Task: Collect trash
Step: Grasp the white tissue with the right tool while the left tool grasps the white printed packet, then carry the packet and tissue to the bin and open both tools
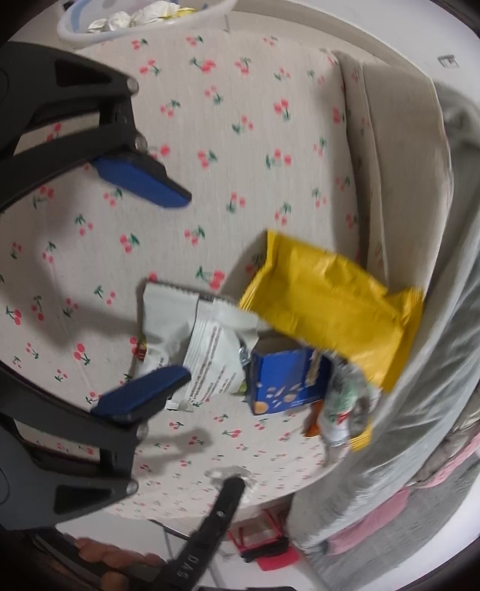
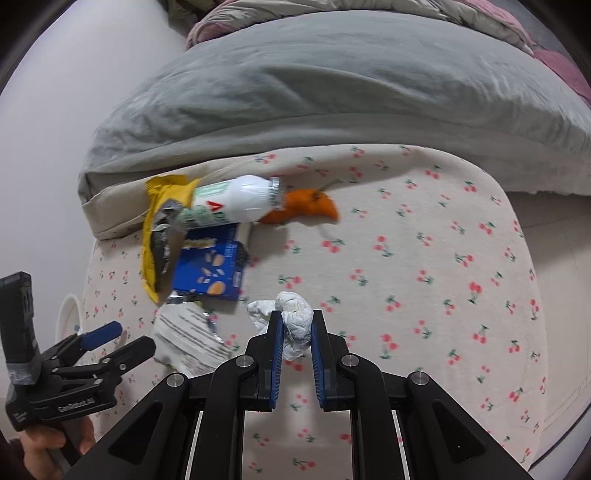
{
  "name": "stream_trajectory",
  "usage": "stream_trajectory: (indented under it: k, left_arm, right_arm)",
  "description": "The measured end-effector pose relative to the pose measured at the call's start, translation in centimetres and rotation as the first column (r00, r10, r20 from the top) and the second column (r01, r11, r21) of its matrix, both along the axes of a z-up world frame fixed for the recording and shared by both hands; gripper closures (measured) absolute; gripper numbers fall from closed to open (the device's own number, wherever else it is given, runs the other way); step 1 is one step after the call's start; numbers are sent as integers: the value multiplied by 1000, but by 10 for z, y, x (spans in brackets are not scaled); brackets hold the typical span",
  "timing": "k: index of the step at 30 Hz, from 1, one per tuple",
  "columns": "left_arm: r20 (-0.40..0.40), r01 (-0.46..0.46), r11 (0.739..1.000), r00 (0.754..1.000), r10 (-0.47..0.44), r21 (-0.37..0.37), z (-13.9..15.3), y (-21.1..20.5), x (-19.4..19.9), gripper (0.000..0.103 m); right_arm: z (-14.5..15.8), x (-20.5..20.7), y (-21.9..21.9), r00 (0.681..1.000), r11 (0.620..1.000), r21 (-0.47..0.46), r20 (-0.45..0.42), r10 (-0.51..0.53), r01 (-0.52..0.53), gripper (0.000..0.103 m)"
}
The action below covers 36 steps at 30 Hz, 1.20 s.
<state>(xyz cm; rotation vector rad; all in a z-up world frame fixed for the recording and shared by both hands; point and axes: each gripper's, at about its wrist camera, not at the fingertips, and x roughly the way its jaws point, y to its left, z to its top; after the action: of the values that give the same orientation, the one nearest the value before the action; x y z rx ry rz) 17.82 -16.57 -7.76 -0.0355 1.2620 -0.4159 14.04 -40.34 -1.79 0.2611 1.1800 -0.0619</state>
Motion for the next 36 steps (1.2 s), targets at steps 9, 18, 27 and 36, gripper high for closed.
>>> stream_trajectory:
  k: [9,18,27,36]
  left_arm:
    - [83,108,987,990,-118,116,-1,-24,-11,57]
    - [124,150,982,979,-164,119,6,-33,-23,91]
    - [151,132,990,979,-137,48,26,-11,-29,96]
    - [175,84,996,981,-82,-1,42,23,-33,97]
  right_arm:
    - [-6,-4,-19,999,1000,-2,-13,-29,29,88]
    - [-3,-6,-18,999,999,7,-7,-33,33,88]
    - [4,-4,-1,1000,1000,4,16,-7,6,88]
    - [13,-1,30,998,999,4,36,42,-43,88]
